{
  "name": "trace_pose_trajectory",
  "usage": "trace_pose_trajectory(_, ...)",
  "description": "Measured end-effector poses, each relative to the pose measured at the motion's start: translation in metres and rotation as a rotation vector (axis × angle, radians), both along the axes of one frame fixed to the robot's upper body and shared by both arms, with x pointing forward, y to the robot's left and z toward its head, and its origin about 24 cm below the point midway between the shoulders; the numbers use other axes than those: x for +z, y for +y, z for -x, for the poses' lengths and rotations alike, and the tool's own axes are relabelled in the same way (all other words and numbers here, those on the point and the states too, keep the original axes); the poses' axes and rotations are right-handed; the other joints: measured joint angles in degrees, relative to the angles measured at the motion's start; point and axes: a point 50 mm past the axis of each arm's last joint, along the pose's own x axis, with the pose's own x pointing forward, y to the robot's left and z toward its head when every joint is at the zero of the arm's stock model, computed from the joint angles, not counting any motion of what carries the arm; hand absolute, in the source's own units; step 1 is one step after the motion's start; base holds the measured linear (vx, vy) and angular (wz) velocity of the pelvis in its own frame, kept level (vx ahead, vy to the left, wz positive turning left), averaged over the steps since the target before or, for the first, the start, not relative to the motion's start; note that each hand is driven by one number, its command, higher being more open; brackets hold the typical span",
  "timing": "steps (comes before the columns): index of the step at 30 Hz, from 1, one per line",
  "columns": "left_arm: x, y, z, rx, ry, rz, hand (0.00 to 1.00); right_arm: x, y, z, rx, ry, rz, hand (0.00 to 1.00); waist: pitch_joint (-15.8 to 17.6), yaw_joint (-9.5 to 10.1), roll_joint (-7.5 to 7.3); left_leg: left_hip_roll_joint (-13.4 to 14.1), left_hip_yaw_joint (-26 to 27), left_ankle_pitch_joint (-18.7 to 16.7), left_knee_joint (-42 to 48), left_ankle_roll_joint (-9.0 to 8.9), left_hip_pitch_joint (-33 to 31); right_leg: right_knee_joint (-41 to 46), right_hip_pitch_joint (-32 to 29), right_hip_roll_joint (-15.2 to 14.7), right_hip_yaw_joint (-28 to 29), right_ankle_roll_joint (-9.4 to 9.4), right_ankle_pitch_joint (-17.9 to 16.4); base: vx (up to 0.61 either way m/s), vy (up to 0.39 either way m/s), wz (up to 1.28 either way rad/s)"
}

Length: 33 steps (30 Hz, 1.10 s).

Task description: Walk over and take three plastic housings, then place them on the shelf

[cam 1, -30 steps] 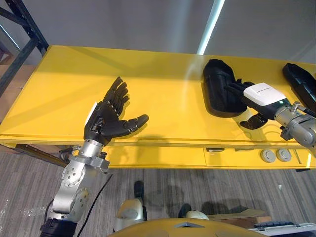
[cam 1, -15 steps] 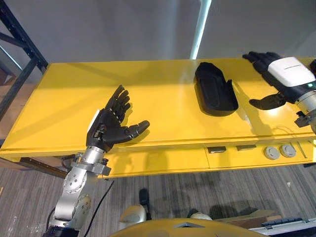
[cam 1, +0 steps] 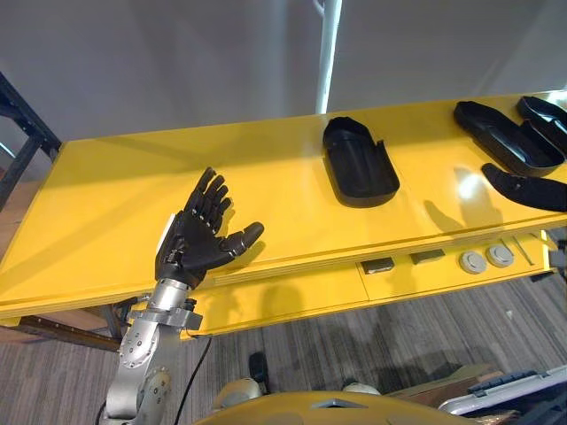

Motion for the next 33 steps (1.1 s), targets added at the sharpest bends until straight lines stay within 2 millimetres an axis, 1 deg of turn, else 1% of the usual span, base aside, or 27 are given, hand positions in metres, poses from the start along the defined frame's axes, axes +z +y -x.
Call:
trace_pose_trajectory(1,0.005,-0.004,0.002,-0.008,-0.022,0.014,1.00,-0.015,0.011,0.006,0.034,0.030,-0.070,1.00,-0.1,-0.39,0.03,0.2,0.7,-0.1,0.0,-0.03,-0.1,0.0,-0.5,0.1,0.5,0.00,0.0,0.01,0.004,-0.28)
trace_pose_trajectory(3,0.008,-0.011,0.002,-0.033,-0.041,0.026,1.00,-0.039,0.033,0.009,0.109,0.100,-0.162,1.00,-0.1,-1.19,0.04,0.5,1.2,-0.2,0.0,-0.12,-0.2,-0.1,-0.8,0.4,1.1,0.05,0.1,0.00,-0.003,-0.21)
trace_pose_trajectory(4,0.009,-0.017,0.001,-0.060,-0.044,0.032,1.00,-0.053,0.048,0.012,0.160,0.151,-0.209,1.00,-0.1,-1.22,0.05,0.7,1.5,-0.3,0.0,-0.12,-0.2,-0.4,-0.8,0.6,1.4,0.18,0.0,0.00,-0.009,-0.11)
trace_pose_trajectory(5,0.008,-0.020,0.001,-0.072,-0.044,0.036,1.00,-0.058,0.055,0.013,0.190,0.170,-0.229,1.00,-0.1,-1.25,0.06,0.8,1.6,-0.4,0.0,-0.03,-0.2,-0.7,-0.8,0.7,1.5,0.27,0.1,0.01,-0.008,-0.09)
trace_pose_trajectory(6,0.008,-0.026,0.001,-0.096,-0.041,0.044,1.00,-0.067,0.068,0.014,0.247,0.196,-0.280,1.00,-0.1,-1.21,0.10,0.9,1.6,-0.4,0.0,-0.03,-0.5,-1.1,-0.9,0.9,1.5,0.35,0.2,0.00,0.000,0.00)
trace_pose_trajectory(7,0.007,-0.031,0.002,-0.116,-0.037,0.052,1.00,-0.072,0.078,0.015,0.284,0.203,-0.311,1.00,-0.2,-1.14,0.20,0.9,1.4,-0.4,0.0,-0.05,-1.0,-1.0,-1.4,0.9,1.5,0.36,0.2,0.02,0.003,0.04)
trace_pose_trajectory(8,0.006,-0.032,0.002,-0.123,-0.035,0.054,1.00,-0.073,0.083,0.015,0.304,0.203,-0.326,1.00,-0.2,-1.11,0.21,0.9,1.3,-0.4,0.0,-0.04,-1.1,-1.0,-1.6,0.9,1.5,0.41,0.3,0.04,0.011,0.05)
trace_pose_trajectory(10,0.006,-0.035,0.003,-0.134,-0.030,0.060,1.00,-0.075,0.099,0.018,0.357,0.203,-0.360,1.00,0.0,-0.78,-0.01,0.9,1.3,-0.3,0.0,-0.29,-1.1,-0.9,-1.6,0.9,1.5,0.43,0.7,0.05,0.014,0.03)
trace_pose_trajectory(13,0.005,-0.034,0.002,-0.118,-0.023,0.062,1.00,-0.075,0.114,0.016,0.409,0.213,-0.343,1.00,0.3,-0.70,-0.45,0.8,1.3,-0.5,0.0,-0.41,-1.1,-0.8,-1.6,0.8,1.5,0.41,0.7,0.05,0.012,0.01)
trace_pose_trajectory(16,0.005,-0.037,0.003,-0.117,-0.015,0.067,1.00,-0.077,0.120,0.015,0.395,0.205,-0.355,1.00,0.5,-0.31,-0.59,0.7,1.3,-0.7,0.0,-0.48,-1.1,-0.8,-1.6,0.8,1.5,0.30,0.6,0.04,0.014,0.00)
trace_pose_trajectory(19,0.004,-0.040,0.003,-0.123,-0.007,0.073,1.00,-0.076,0.123,0.011,0.352,0.195,-0.302,1.00,0.8,0.09,-0.49,0.7,1.3,-0.8,0.0,-0.52,-1.2,-0.8,-1.7,0.8,1.4,0.22,0.6,0.00,0.000,0.00)
trace_pose_trajectory(23,0.006,-0.045,0.000,-0.156,-0.014,0.060,1.00,-0.079,0.125,-0.004,0.260,0.172,-0.219,1.00,1.6,0.44,-0.59,0.7,1.0,-0.8,0.0,-0.53,-1.4,-0.8,-1.7,0.8,1.1,0.19,0.5,0.01,0.008,0.03)
trace_pose_trajectory(24,0.009,-0.046,-0.002,-0.162,-0.028,0.058,1.00,-0.077,0.125,-0.008,0.229,0.152,-0.182,1.00,2.2,0.51,-0.52,0.7,0.7,-0.7,0.0,-0.50,-1.6,-0.8,-1.8,0.8,0.8,0.18,0.5,0.00,0.018,0.10)
trace_pose_trajectory(28,0.010,-0.045,-0.002,-0.147,-0.036,0.056,1.00,-0.069,0.127,-0.014,0.170,0.089,-0.106,1.00,2.4,0.49,-0.57,0.6,0.0,-0.4,0.1,-0.34,-2.9,-0.7,-2.7,0.7,0.1,0.17,0.6,0.02,0.019,0.10)
trace_pose_trajectory(29,0.010,-0.044,-0.002,-0.145,-0.037,0.056,1.00,-0.067,0.127,-0.015,0.155,0.075,-0.098,1.00,2.4,0.50,-0.65,0.6,-0.2,-0.1,0.1,0.09,-3.0,-0.6,-2.6,0.7,-0.1,0.16,0.5,0.04,0.007,0.09)
trace_pose_trajectory(33,0.010,-0.044,-0.002,-0.142,-0.039,0.056,1.00,-0.057,0.120,-0.021,0.120,0.044,-0.020,1.00,3.0,0.64,-0.72,0.5,-0.5,-0.1,0.1,0.10,-2.9,-0.1,-2.6,0.6,-0.5,-0.10,0.4,0.02,0.009,0.05)
